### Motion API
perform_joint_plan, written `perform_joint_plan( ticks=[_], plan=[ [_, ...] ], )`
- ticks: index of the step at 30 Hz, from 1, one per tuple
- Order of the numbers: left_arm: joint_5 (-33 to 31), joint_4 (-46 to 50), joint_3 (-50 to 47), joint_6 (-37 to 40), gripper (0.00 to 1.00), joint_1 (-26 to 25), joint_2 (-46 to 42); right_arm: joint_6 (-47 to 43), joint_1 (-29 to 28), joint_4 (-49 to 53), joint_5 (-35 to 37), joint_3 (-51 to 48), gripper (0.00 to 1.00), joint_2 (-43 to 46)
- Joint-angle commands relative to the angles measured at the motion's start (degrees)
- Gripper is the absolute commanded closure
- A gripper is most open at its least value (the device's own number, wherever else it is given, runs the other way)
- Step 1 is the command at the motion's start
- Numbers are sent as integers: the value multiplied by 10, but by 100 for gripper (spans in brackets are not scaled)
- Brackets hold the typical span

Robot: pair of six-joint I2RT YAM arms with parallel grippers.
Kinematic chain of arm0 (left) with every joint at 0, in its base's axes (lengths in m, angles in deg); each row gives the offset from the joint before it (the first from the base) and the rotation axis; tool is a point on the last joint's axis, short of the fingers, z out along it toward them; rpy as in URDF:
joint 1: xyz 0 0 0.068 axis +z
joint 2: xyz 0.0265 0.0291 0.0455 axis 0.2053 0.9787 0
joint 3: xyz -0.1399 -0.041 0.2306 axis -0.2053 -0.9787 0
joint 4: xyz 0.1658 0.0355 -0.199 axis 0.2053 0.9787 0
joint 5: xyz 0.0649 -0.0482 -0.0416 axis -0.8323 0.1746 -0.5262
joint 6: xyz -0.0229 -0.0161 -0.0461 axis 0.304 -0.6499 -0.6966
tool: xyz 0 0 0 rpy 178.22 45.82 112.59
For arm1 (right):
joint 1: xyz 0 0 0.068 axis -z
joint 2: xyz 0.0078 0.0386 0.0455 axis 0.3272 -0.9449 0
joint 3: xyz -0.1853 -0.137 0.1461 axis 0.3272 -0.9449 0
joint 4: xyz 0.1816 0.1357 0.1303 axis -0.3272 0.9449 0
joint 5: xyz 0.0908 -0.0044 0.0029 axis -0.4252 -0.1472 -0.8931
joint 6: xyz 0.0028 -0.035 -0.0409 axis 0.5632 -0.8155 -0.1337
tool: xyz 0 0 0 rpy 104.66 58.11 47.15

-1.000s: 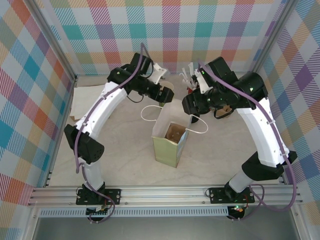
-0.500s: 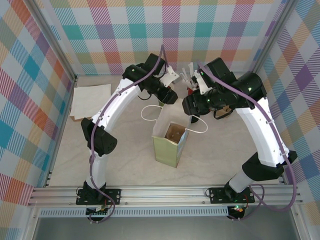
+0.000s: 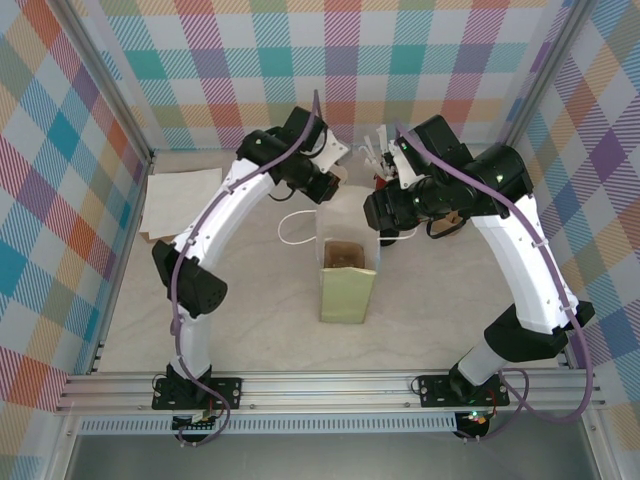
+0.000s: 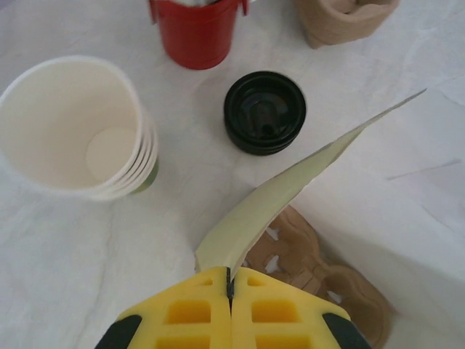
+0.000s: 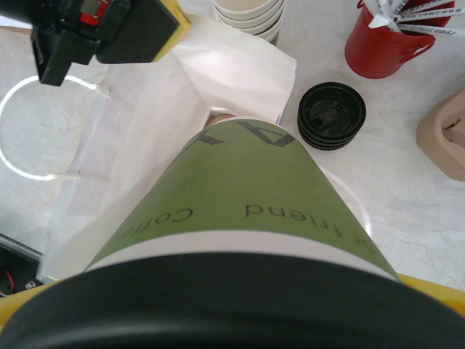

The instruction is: Pack the takeout coffee

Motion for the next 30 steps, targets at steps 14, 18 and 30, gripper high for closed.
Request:
perform_joint_plan(
  ticks=[14,18,30],
  plan=[
    [-106,-87,-246,-251,100,-2,-198,4,-27,-51,-147,21,34,-75],
    [-116,-102,-269,-267,100,-2,-215,8,-43,-46,-154,19,34,-102],
    [-135,-126,-310,-315,100,11,-247,18,-66,-52,-165,-14,34,-129]
  ],
)
